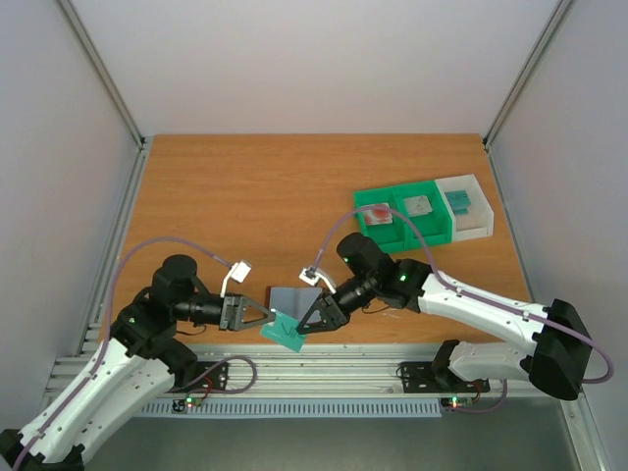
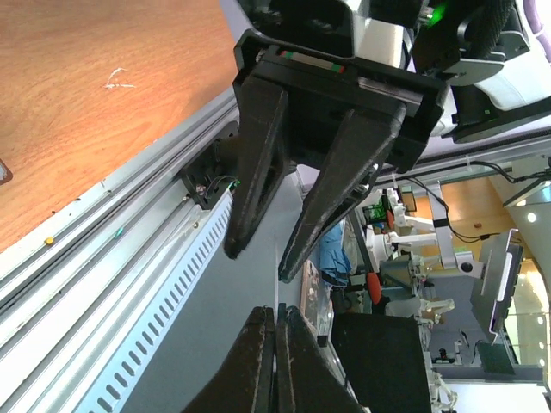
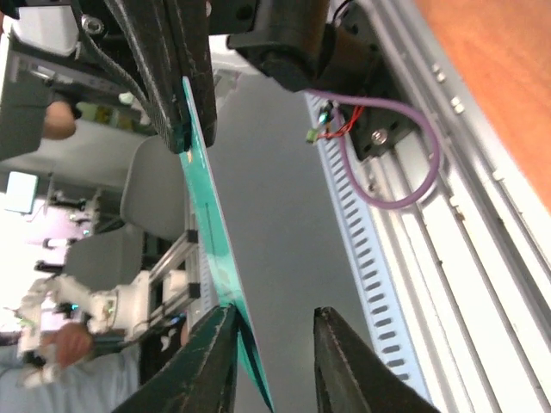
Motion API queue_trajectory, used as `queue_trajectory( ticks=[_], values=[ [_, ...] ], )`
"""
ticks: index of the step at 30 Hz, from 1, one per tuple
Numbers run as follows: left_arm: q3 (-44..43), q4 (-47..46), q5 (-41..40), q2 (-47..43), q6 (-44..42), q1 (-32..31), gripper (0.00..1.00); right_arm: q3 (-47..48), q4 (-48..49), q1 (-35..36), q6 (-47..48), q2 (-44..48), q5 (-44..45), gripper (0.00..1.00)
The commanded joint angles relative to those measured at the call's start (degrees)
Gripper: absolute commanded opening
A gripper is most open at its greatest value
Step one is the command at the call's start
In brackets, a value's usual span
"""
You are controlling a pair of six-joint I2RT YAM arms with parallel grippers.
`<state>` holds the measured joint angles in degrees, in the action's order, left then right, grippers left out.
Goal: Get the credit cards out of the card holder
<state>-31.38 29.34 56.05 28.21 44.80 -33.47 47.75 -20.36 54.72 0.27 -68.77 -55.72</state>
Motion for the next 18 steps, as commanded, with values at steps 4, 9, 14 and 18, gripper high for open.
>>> queue_trajectory(
  ticks=[4, 9, 14, 18],
  values=[
    [-2.4, -3.7, -4.4, 1.1, 1.6, 0.1, 0.00, -2.3, 7.4, 0.4, -9.5, 5.1, 11.7, 0.44],
    [-1.2, -9.8, -10.9, 1.4, 6.3, 0.1, 0.01, -6.0, 14.6, 0.4, -17.9, 8.1, 19.6, 0.48],
    [0.9, -17.4, -17.7, 0.9, 12.8, 0.1, 0.00, -8.2, 18.2, 0.3, -25.2, 10.7, 28.1, 0.51],
    [3.1, -21.2, -23.2, -0.8, 16.1, 0.2, 0.00, -13.6, 30.4, 0.4, -34.0, 11.6, 30.7, 0.65]
  ],
)
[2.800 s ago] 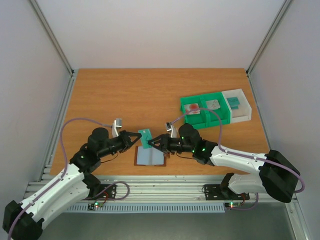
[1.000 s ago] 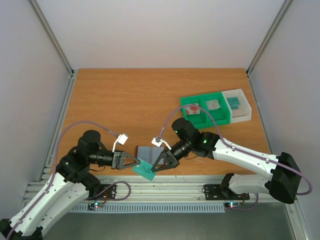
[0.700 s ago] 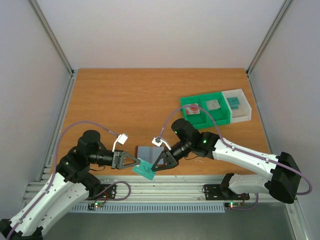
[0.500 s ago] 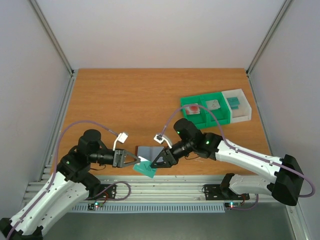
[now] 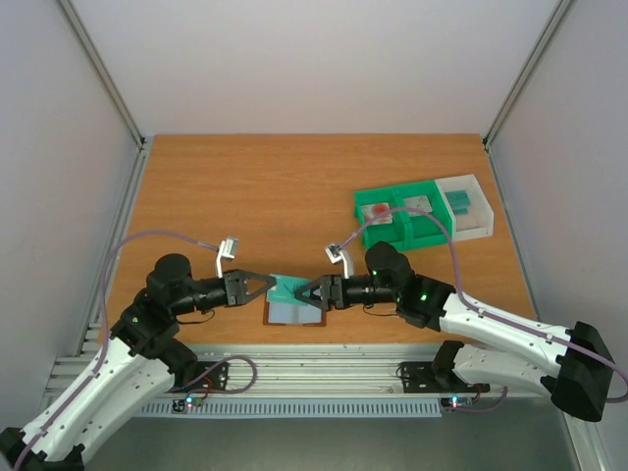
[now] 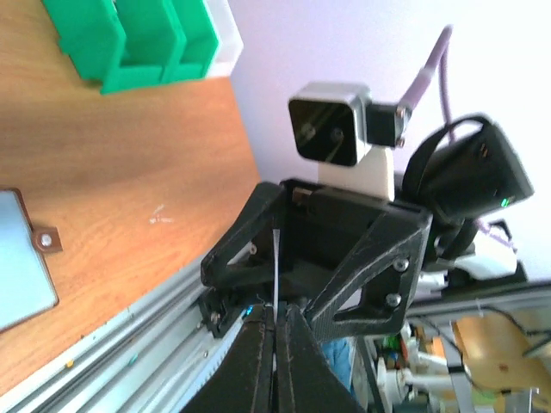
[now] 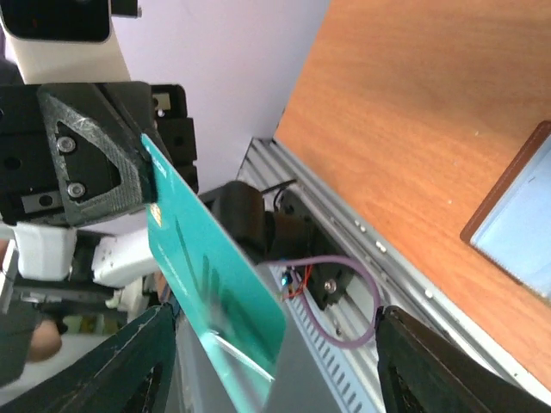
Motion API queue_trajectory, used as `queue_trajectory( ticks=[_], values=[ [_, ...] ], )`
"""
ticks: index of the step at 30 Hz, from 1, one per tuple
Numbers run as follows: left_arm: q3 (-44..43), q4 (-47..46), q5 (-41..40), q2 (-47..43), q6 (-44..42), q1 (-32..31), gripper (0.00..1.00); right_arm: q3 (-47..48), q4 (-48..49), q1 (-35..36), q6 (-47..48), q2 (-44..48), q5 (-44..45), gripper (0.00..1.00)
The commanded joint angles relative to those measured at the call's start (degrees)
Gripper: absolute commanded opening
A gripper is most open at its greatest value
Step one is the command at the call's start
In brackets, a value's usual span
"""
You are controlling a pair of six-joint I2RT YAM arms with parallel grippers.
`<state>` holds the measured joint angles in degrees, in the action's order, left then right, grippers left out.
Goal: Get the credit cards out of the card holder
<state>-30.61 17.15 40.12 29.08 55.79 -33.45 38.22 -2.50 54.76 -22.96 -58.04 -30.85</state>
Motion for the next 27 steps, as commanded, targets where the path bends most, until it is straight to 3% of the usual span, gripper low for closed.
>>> queue_trajectory(
  ticks=[1, 4, 8, 10, 18, 27],
  values=[
    [2.8, -9.8, -8.2, -1.8, 6.2, 0.1, 0.00, -5.1, 15.8, 0.3, -12.5, 0.7, 6.1, 0.64],
    [3.9, -11.4, -10.8, -2.8, 8.0, 0.1, 0.00, -6.1, 21.8, 0.3, -15.6, -0.7, 5.8, 0.56],
    [5.1, -12.4, -13.8, -4.4, 9.8, 0.2, 0.00, -6.7, 25.0, 0.3, -17.4, -1.7, 5.7, 0.35],
    [5.4, -12.0, -14.8, -4.7, 9.9, 0.2, 0.00, -7.3, 25.9, 0.3, -17.9, -1.5, 6.5, 0.28],
    [6.8, -13.2, -15.5, -5.1, 11.1, 0.2, 0.00, -8.1, 26.1, 0.3, -18.0, -0.7, 7.7, 0.26],
    [7.1, -12.8, -15.9, -5.5, 11.2, 0.2, 0.00, -8.9, 27.2, 0.3, -18.4, -0.6, 8.4, 0.05]
  ],
)
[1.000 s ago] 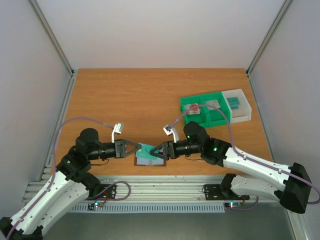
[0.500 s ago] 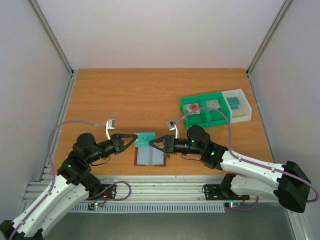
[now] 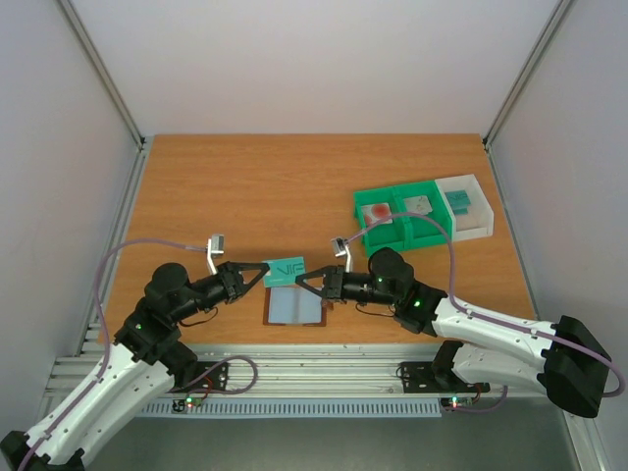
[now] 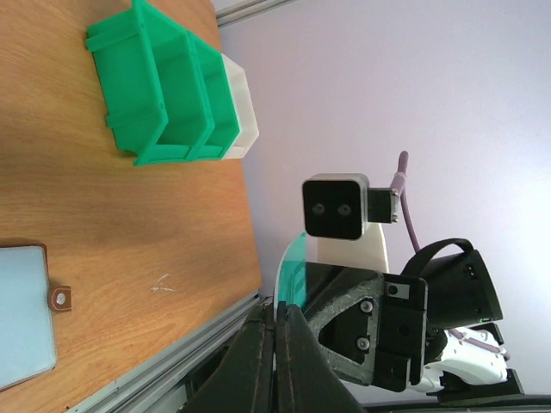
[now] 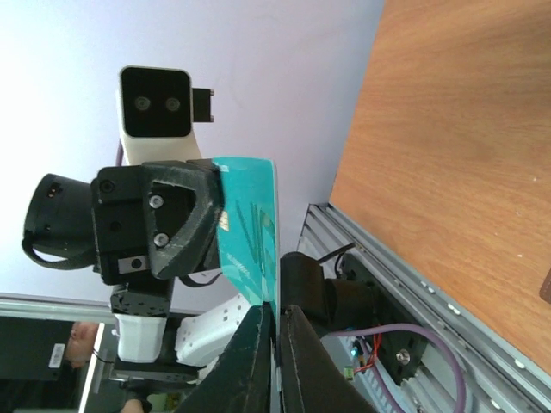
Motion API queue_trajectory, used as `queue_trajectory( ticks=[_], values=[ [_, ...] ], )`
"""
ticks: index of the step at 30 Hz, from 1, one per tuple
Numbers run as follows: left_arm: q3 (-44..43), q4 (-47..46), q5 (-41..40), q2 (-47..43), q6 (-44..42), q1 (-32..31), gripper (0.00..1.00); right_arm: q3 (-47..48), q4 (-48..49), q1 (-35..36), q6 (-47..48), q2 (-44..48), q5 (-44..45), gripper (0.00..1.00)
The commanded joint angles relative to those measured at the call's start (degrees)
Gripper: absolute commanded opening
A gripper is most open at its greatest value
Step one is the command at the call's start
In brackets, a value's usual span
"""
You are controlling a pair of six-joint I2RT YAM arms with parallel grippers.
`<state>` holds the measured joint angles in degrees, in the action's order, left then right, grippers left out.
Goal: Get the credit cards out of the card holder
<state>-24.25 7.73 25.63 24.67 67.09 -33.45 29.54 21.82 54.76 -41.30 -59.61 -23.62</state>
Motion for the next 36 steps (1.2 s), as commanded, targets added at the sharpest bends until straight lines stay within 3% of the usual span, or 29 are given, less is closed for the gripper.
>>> queue_trajectory(
  ticks=[1, 5, 10, 14, 18, 23, 28, 36],
  values=[
    [0.7, -3.4, -1.5, -1.2, -0.1, 0.1, 0.00, -0.3, 2.9, 0.3, -0.1, 1.0, 1.2, 0.02],
    [0.8, -2.8, -2.1, -1.4, -0.4, 0.1, 0.01, -0.3, 3.1, 0.3, 0.6, 1.0, 1.3, 0.01],
    [-0.7, 1.6, -3.6, -1.6, -2.1, 0.1, 0.37, 2.6, -4.9, 0.1, 4.4, 2.1, 2.3, 0.01],
    [-3.4, 8.3, -5.0, -1.8, -5.2, 0.1, 0.77, 10.0, -24.0, -0.3, 13.0, 4.2, 5.6, 0.01],
    [-6.4, 16.9, -7.1, -1.5, -9.8, 0.1, 0.98, 18.7, -38.4, -1.9, 22.8, 2.9, 8.1, 0.01],
    [-9.4, 23.5, -8.9, -0.3, -14.6, 0.1, 0.99, 26.5, -49.2, -8.3, 29.0, -1.4, 8.3, 0.01],
    [-10.7, 28.3, -8.7, 0.3, -19.0, 0.2, 0.99, 30.6, -55.2, -19.1, 35.0, -4.7, 4.3, 0.01],
    [-11.6, 33.2, -8.4, -0.4, -24.0, 0.2, 0.99, 40.9, -69.3, -29.1, 47.2, -11.0, 15.8, 0.01]
  ],
)
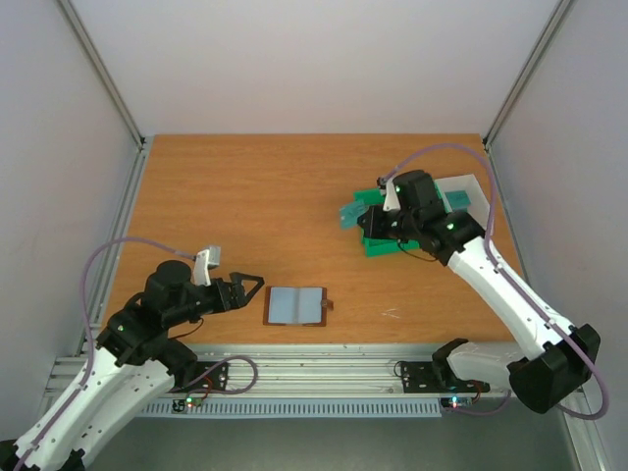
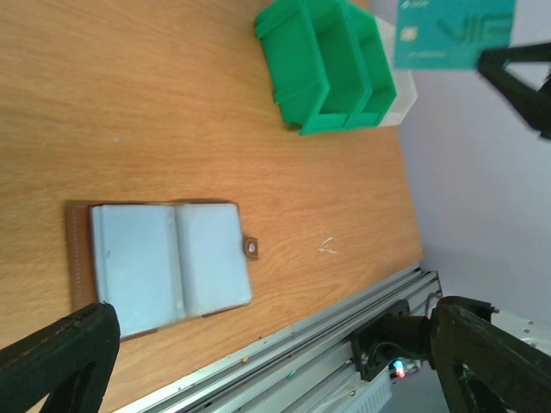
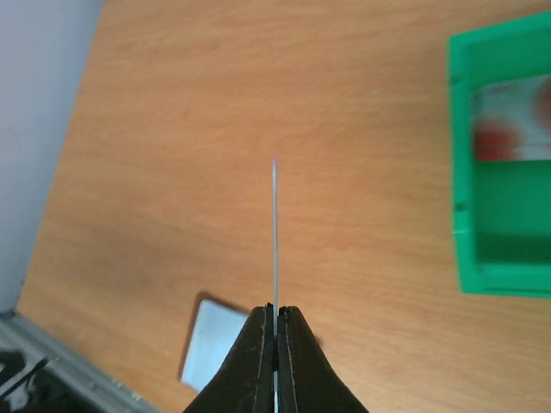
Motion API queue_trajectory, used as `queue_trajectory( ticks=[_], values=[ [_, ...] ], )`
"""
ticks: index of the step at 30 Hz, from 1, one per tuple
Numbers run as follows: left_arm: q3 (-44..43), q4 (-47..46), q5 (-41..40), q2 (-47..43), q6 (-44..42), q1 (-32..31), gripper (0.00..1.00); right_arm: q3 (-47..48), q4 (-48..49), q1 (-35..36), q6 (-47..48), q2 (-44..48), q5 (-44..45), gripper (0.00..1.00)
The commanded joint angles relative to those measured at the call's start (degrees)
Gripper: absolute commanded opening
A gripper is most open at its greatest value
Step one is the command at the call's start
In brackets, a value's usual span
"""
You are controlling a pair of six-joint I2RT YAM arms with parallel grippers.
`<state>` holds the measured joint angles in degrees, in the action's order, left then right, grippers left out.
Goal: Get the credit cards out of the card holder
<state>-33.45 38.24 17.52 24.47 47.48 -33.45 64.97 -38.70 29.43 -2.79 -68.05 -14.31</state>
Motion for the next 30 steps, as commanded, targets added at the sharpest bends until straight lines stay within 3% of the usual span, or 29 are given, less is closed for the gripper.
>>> queue_trajectory(
  ticks=[1, 11, 14, 30],
  values=[
    [-2.6, 3.2, -0.1, -0.2, -4.8, 0.1, 0.99, 6.5, -10.0, -5.3, 9.5, -3.8, 7.0, 0.01],
    [-4.1, 5.7, 2.1, 1.7, -8.0, 0.2, 0.99, 11.0, -11.7, -23.7, 16.5, -11.3, 16.0, 0.01],
    [-4.7, 6.3, 2.0, 2.4, -8.4, 0.2, 0.99, 12.5, -11.6, -28.3, 17.6, -13.4, 15.1, 0.01],
    [-3.4, 2.6, 2.0, 3.3, -5.7, 0.2, 1.00, 23.5, -12.5, -42.8, 27.5, -31.1, 14.9, 0.01]
  ],
)
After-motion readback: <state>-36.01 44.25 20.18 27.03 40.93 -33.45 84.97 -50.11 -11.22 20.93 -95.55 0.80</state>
